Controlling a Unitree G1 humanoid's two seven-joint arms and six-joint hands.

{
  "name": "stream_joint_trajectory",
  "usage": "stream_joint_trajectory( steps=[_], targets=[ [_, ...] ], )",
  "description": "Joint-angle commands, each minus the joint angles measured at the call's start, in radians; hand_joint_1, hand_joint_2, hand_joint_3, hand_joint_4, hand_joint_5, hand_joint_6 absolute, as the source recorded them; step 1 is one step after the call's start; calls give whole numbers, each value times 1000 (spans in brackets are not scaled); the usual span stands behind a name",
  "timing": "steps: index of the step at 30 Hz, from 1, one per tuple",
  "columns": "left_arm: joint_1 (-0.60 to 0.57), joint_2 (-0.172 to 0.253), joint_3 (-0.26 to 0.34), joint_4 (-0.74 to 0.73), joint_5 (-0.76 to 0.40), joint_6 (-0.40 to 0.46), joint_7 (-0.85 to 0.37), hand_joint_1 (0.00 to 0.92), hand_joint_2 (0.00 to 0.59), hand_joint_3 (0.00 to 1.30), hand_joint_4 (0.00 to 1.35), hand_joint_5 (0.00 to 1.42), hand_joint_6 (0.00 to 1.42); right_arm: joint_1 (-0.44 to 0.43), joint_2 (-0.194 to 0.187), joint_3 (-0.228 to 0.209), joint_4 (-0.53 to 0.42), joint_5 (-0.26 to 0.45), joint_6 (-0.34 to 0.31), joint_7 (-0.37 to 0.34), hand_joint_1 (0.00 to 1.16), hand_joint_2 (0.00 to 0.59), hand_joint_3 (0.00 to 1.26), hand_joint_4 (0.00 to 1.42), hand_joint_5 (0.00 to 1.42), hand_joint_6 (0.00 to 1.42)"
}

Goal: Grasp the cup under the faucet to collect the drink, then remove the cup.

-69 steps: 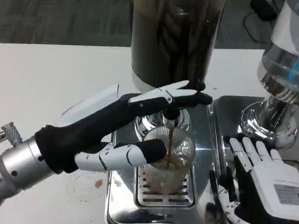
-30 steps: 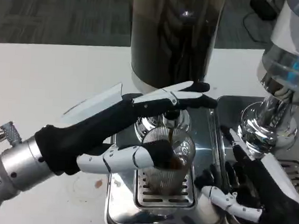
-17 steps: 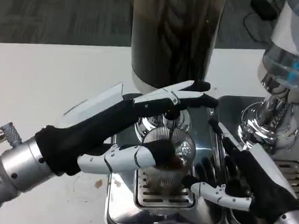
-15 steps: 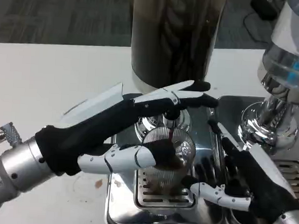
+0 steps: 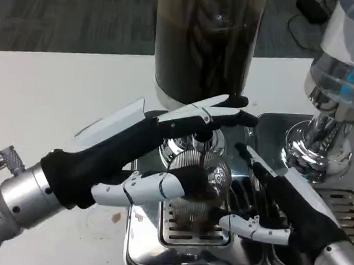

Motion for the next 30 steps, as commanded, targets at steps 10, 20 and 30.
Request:
stream_joint_trajectory(
  steps=[10,20,30],
  targets=[
    [53,3,35,-31,42,4,49,0,235,205,5,192,75,-13,3,7,33,29,-54,3,676,148,0,0,0,0],
    [156,-56,204,5,100,-27,228,0,235,149,0,104,0,-13,-2,19,25,28,-72,4,690,145,0,0,0,0],
    [334,-167,332,42,284,-66,459,0,249,129,0,88,0,-13,23,32,35,40,-72,-4,717,142,0,0,0,0]
  ],
)
